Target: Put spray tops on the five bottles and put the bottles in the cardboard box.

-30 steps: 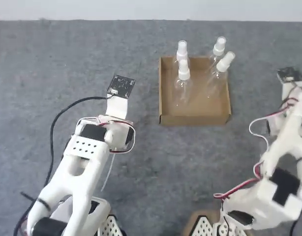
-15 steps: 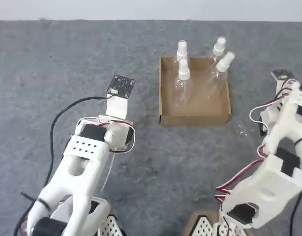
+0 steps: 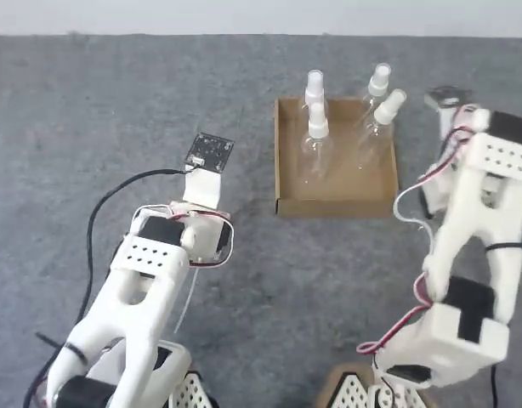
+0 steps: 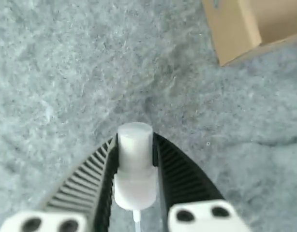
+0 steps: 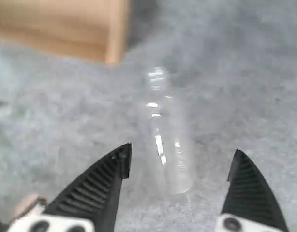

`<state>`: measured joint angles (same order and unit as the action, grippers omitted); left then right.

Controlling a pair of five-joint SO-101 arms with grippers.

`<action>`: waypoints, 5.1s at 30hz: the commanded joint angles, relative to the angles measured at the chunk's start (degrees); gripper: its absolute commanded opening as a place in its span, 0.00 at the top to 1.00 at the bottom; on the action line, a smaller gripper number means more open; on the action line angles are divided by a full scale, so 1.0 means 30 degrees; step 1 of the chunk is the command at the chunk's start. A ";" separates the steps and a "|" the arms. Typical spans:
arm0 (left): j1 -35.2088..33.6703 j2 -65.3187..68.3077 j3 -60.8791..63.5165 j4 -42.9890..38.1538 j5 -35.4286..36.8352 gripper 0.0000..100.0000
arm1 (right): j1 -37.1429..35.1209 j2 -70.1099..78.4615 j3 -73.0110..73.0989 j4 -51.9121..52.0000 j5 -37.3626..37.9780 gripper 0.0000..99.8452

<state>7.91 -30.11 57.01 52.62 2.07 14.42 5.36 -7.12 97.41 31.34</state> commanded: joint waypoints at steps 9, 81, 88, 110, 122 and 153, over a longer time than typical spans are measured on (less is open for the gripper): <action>-0.0029 -0.0967 -0.0190 -0.0322 -0.0176 0.99 | -0.0044 -0.3473 0.8821 -0.6227 0.3458 0.73; -0.4689 -1.0960 -1.2381 0.3429 0.2872 0.99 | -2.1201 -1.5165 1.8256 -1.6366 -0.7443 0.99; -0.4659 -1.0960 -1.1912 0.2051 0.5392 0.99 | -2.2227 -1.5165 2.0747 -2.2432 -0.8264 0.99; -0.2784 -1.0842 -0.6374 -0.1670 0.5509 0.99 | -2.2315 -1.5165 2.3473 -2.6769 -0.8821 0.99; -0.1700 -1.0989 -0.3795 -0.1553 0.5802 0.99 | -2.1407 -1.7744 2.3795 -2.6799 -1.0930 0.99; 0.0791 -1.1604 -0.2886 0.2549 0.0938 0.83 | -2.0821 -1.9736 2.7370 -2.9905 -1.1223 0.99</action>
<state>10.64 -62.02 48.84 59.38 7.08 -48.97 -50.99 75.87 9.23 -1.71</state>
